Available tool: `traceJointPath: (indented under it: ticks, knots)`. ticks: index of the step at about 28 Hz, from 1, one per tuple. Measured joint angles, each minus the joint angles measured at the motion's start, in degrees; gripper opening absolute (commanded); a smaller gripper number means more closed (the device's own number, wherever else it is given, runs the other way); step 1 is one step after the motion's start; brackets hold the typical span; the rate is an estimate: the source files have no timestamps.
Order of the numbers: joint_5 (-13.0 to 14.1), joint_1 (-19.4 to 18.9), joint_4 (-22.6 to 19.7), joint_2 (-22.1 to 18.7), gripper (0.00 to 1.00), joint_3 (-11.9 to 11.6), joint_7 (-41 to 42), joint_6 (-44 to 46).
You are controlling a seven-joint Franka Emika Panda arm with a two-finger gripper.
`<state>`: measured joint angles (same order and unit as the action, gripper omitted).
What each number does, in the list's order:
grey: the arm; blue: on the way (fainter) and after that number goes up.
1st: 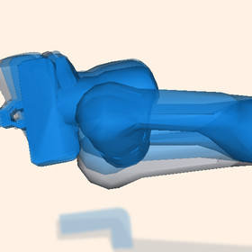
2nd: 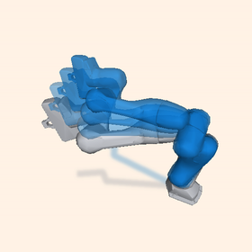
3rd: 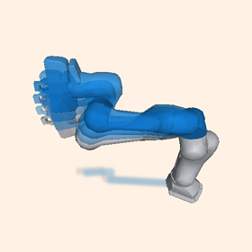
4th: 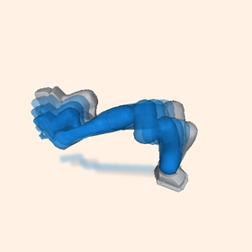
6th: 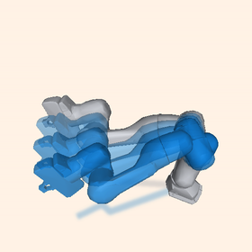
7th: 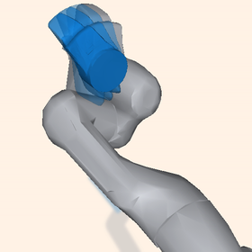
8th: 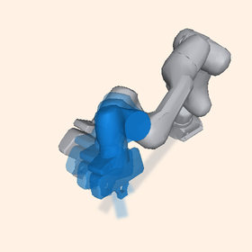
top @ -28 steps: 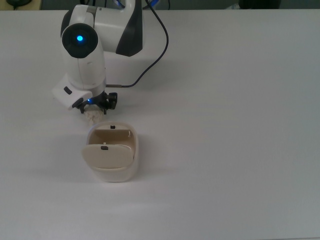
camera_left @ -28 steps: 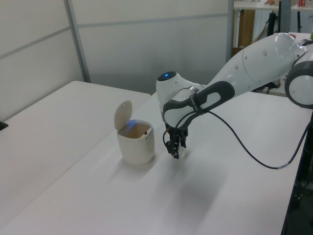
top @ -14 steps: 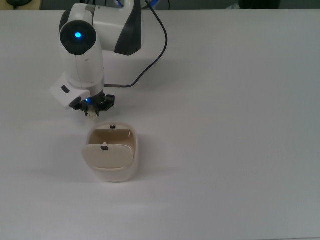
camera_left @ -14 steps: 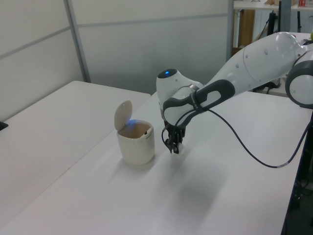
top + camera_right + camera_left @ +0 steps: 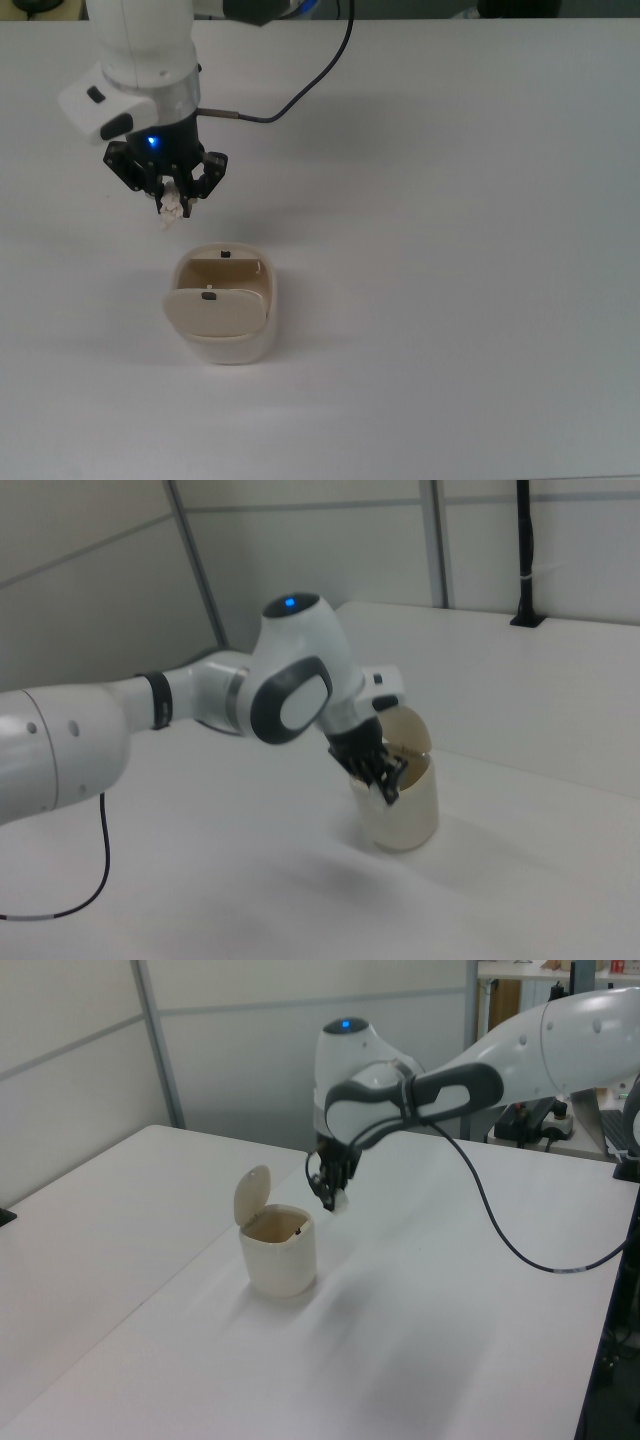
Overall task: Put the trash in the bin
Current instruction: 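Lift the paper ball and carry it over the bin opening, then open the gripper to drop the paper ball into the bin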
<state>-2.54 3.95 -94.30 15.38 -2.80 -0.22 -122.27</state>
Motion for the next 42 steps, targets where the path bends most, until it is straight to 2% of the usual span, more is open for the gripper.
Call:
traceJointPath:
  ticks: [7,8,11,12,13,17,21,23,32,34,37,42]
  knots:
    - [0.6,-0.6,3.5,1.6,0.0,0.3,-5.9,-1.5]
    - [0.6,-0.8,3.7,2.1,0.04,0.3,-6.5,-2.4]
    - [0.6,-1.8,4.2,3.9,0.32,0.4,-8.7,-5.9]
    - [0.6,-2.2,4.2,4.4,0.75,0.4,-9.6,-7.1]
    - [0.4,-2.9,4.2,5.2,1.0,0.4,-11.0,-8.7]
    - [-0.7,-4.3,4.4,6.7,1.0,0.5,-16.6,-11.9]
    - [-4.1,-5.3,4.7,7.2,1.0,0.5,-22.4,-12.8]
    - [-5.0,-5.4,4.9,7.2,1.0,0.5,-23.7,-12.8]
    - [-5.3,-4.9,5.4,7.1,1.0,0.3,-23.7,-12.6]
    - [-5.3,-4.8,5.4,6.8,1.0,0.2,-22.3,-10.3]
    - [-4.8,-4.8,5.9,5.3,1.0,0.2,-17.7,-2.3]
    - [-0.6,-4.8,7.0,0.7,1.0,0.2,-8.8,12.9]
